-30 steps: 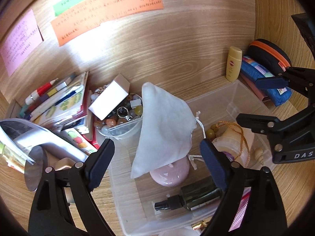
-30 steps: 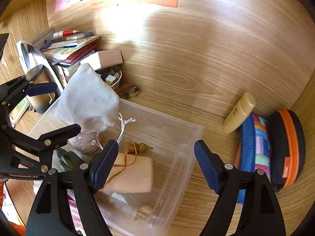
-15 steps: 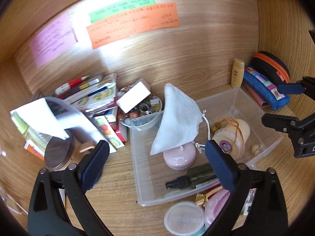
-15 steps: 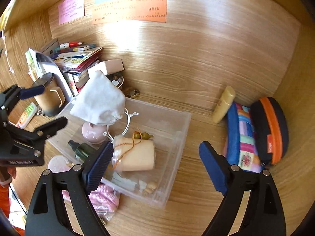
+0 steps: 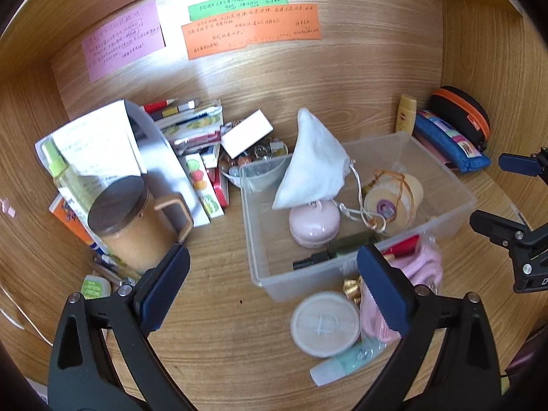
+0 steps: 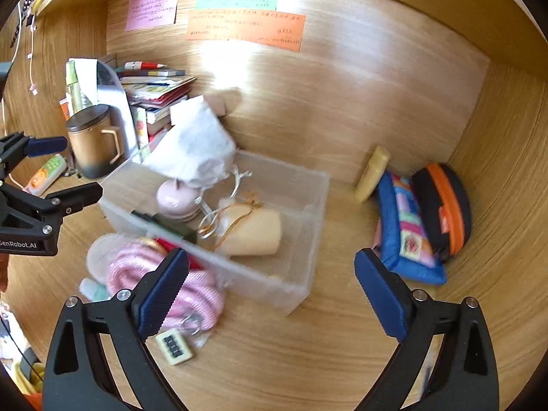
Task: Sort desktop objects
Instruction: 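Withdraw both tools from the box back toward the remaining items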
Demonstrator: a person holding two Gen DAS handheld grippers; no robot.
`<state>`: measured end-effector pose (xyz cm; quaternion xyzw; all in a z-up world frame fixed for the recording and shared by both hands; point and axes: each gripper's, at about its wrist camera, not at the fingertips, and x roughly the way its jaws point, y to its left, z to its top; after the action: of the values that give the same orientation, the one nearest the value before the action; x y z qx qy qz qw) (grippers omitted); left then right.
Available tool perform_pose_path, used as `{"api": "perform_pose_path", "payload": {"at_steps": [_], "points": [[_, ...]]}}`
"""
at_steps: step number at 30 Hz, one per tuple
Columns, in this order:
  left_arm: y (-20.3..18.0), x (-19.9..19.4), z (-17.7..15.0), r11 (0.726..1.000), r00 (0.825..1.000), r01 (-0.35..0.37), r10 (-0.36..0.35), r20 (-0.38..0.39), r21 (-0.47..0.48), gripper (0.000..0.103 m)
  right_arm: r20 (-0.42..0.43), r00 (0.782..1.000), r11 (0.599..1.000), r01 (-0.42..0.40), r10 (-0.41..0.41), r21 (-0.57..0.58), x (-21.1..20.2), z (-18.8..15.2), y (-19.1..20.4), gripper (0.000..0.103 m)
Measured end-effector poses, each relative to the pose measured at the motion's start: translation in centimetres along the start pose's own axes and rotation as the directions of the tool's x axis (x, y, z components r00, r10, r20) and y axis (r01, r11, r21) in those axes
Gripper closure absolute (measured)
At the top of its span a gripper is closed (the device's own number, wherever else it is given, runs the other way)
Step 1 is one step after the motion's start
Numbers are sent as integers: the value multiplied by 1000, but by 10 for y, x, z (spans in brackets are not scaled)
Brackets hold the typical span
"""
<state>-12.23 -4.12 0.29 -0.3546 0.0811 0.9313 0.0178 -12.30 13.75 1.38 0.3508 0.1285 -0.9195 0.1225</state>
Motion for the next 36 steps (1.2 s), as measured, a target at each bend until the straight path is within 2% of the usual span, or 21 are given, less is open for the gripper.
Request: {"api": "perform_pose_path", "payload": {"at_steps": [14,21,24,26,28,36], "points": [[3,8,-66,997,993,49,-56,-107,-62,4,-129,987,995,-85,91,51,23,-68,32,6],[-5,19,-90,994,984,66,-79,-161,-85,4,-111,989,995,-96,99,37,25,-88,40,8],[-7,21,-97,991,982,58,-78,-172,-122,4,-124,985,992,-122,123,21,29,-91,44,15],[-10,23,-101,989,980,60,-84,-182,-138,4,-137,980,989,-145,146,17,33,-91,45,27],[-15,24,-103,987,976,72,-99,-192,-144,4,-151,976,988,-157,156,4,36,-91,47,34],[-38,30,-99,990,970,77,-102,-219,-120,4,-161,966,978,-208,202,-20,39,-91,49,51]]}}
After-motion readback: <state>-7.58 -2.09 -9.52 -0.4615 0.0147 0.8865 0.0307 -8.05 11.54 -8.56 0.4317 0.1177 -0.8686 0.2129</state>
